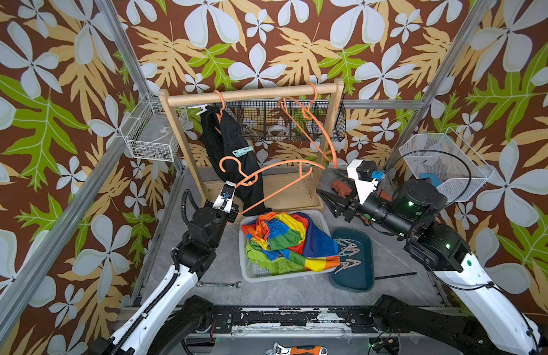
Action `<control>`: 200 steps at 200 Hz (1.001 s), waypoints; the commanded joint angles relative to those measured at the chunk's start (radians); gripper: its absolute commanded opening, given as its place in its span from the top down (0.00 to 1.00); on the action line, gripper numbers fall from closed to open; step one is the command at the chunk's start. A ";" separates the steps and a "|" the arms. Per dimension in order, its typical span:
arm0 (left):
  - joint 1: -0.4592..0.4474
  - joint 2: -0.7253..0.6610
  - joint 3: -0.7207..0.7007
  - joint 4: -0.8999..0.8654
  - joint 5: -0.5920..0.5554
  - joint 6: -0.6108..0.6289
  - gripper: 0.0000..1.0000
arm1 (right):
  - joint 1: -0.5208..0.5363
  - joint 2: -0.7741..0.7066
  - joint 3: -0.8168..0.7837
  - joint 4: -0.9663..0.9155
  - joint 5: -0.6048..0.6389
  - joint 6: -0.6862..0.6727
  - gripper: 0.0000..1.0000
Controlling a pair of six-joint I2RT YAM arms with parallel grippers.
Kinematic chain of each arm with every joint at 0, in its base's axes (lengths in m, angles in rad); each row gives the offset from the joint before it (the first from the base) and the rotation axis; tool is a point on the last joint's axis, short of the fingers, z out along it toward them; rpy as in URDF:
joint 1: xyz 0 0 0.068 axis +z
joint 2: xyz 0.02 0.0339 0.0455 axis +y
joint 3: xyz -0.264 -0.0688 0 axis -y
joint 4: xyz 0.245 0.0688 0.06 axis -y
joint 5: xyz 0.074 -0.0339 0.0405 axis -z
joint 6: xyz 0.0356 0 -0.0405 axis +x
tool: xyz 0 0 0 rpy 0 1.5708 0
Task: Remove the clothespins securing shorts to the hanger
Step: Place the hanger on the clothesline.
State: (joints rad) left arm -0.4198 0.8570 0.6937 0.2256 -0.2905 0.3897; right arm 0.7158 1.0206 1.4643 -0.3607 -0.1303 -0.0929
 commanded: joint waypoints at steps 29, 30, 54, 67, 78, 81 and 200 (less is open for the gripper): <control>-0.099 -0.027 -0.020 0.063 -0.093 0.072 1.00 | -0.129 0.110 0.131 -0.015 -0.148 -0.020 0.23; -0.099 -0.028 -0.020 0.063 -0.093 0.072 1.00 | -0.132 0.113 0.134 -0.016 -0.153 -0.018 0.23; -0.119 -0.035 -0.023 0.063 -0.099 0.076 1.00 | -0.188 0.177 0.189 -0.035 -0.261 0.013 0.22; -0.123 -0.037 -0.026 0.063 -0.100 0.079 1.00 | -0.208 0.213 0.228 -0.060 -0.323 0.029 0.22; -0.125 -0.038 -0.025 0.064 -0.100 0.079 1.00 | -0.216 0.238 0.255 -0.079 -0.378 0.037 0.22; -0.125 -0.038 -0.025 0.064 -0.099 0.079 1.00 | -0.215 0.244 0.261 -0.084 -0.399 0.038 0.22; -0.126 -0.041 -0.022 0.060 -0.094 0.078 1.00 | -0.215 0.322 0.277 -0.260 -0.525 -0.020 0.25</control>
State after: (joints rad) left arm -0.5446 0.8192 0.6670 0.2420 -0.3843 0.4690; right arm 0.5003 1.3426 1.7588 -0.5961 -0.6468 -0.0944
